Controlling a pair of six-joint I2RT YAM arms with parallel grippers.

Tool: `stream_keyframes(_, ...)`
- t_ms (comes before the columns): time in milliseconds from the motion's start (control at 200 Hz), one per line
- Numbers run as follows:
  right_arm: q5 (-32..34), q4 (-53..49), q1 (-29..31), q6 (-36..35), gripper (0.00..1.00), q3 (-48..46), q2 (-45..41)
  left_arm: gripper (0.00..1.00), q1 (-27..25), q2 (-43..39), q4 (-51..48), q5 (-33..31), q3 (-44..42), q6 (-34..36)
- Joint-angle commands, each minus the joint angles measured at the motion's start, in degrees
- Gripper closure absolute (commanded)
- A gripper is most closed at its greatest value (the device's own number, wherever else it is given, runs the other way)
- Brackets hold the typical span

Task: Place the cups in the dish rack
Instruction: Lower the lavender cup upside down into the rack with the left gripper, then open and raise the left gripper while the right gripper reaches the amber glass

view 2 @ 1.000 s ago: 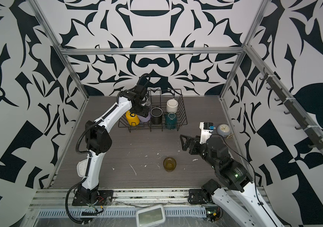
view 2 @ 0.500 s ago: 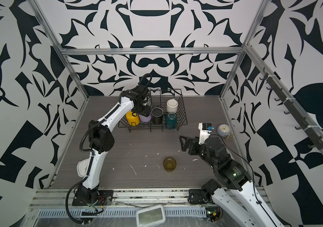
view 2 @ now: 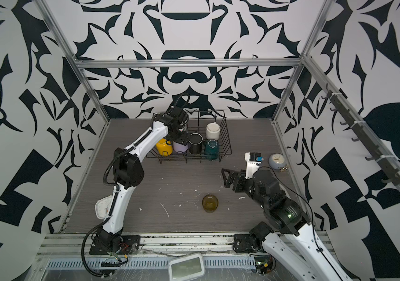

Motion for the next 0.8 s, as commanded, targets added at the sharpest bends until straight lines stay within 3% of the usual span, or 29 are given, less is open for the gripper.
stream_keyframes(0,-0.1,2.2,0.1,0.2,0.02,-0.1,0.5,0.0,0.5,1.3,-6.1,-2.9,-1.5,-0.6)
stream_keyframes(605,0.4,0.9,0.1,-0.7,0.03,0.2,1.4,0.01,0.6,-11.7,1.5,-1.1,-8.2,-3.0)
stream_keyframes(795,0.6,-4.6,0.1,-2.5,0.08,3.0,5.1,0.01,0.6,-19.0,8.2,-0.7,-13.2,-4.7)
